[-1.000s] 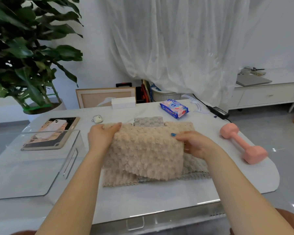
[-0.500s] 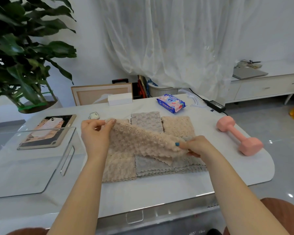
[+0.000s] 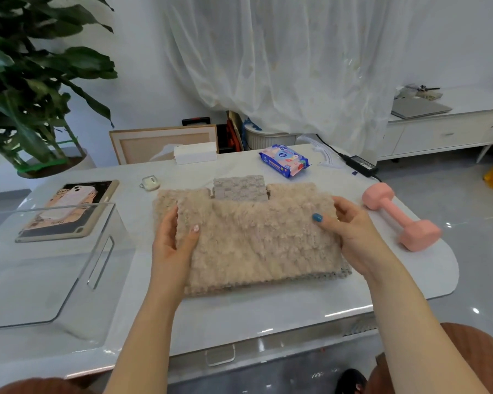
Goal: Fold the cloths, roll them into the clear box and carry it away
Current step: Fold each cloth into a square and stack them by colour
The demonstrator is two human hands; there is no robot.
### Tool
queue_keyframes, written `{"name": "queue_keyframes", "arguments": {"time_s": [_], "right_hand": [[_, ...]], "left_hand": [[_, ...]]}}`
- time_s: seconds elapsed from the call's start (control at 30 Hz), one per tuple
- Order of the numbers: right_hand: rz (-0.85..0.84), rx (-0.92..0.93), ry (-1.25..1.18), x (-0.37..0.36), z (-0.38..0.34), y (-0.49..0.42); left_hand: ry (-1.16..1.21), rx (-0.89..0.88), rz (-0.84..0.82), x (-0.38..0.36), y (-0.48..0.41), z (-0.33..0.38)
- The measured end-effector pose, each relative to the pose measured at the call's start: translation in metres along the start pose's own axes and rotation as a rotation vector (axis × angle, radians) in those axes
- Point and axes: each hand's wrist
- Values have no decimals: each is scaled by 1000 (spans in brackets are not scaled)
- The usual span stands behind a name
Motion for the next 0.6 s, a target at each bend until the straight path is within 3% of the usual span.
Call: {"name": "queue_keyframes", "arguments": {"time_s": [0.17,0.33,0.47,0.6], "right_hand": [[48,-56,338,-1,17,-30],[33,-321,612,-5,56,-51],[59,-301,660,-1,72,-49],[36,-241,692,-5,76,-46]], "left_hand": [[-234,221,-5,2,-21,-34],[-537,456,37,7,-43,-86],[-656,358,78,4,-43,-92],[-438,359,72,3,-49,-91]]}}
Point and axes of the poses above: each hand's wrist, its own y-axis away from the middle knuckle, its own x-axis out of the back of the hand, z = x × y, and after that the axes turned 11 degrees about -y, right-handed
